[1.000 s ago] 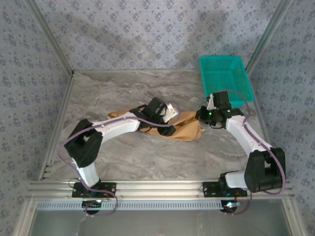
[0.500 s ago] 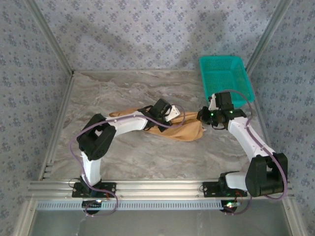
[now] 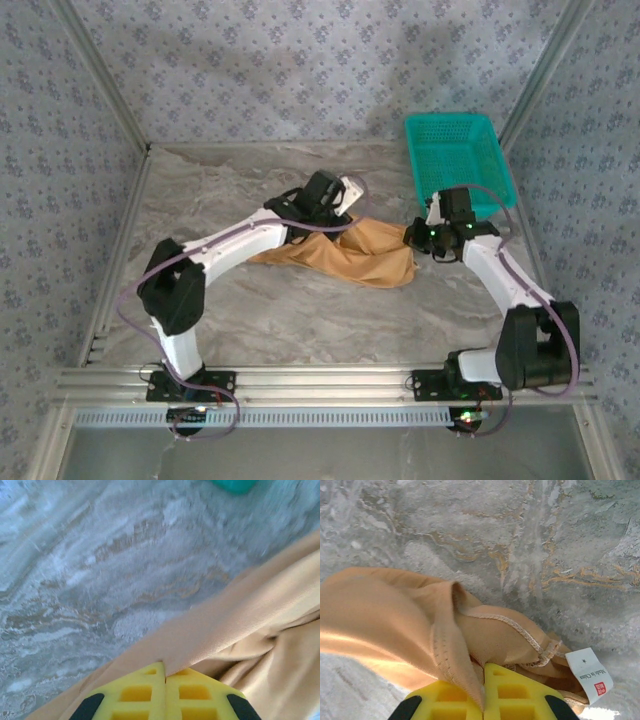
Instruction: Fold the inside-out t-shirt
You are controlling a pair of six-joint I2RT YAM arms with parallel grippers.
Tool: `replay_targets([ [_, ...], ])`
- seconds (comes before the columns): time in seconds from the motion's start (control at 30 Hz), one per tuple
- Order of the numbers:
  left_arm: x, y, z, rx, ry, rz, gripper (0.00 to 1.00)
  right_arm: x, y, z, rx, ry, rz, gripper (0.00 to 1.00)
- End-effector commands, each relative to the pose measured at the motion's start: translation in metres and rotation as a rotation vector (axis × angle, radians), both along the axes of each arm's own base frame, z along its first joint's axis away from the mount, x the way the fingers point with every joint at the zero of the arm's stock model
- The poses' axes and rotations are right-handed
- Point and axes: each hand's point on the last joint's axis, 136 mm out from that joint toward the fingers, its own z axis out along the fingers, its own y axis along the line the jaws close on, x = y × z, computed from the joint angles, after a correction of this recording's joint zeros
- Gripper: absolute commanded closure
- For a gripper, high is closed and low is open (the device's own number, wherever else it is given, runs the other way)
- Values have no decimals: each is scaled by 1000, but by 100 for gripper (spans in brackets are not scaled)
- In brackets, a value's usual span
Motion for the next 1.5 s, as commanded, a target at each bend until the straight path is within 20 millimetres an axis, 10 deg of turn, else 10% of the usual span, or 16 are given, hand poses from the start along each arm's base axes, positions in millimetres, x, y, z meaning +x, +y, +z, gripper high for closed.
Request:
replay_targets([
  [0.0, -7, 10, 36, -128, 82, 72, 100, 18, -3, -16, -52, 15, -2, 100],
  [0.13, -4, 11, 12, -206, 255, 116, 100, 20, -14, -32, -180, 122, -59, 99],
  [0.33, 1, 11, -15, -246, 379, 174, 100, 3, -10, -1, -304, 99, -79, 67],
  [0.57, 12, 17, -17, -297, 418, 225, 100, -7, 74, 17, -171, -79, 210, 66],
  [0.87, 13, 20, -18, -302, 437, 236, 100, 15, 145, -7, -141, -125, 416, 78],
  [1.47, 7, 23, -19, -312, 466, 229, 100, 78, 138, -39, -298, -132, 242, 53],
])
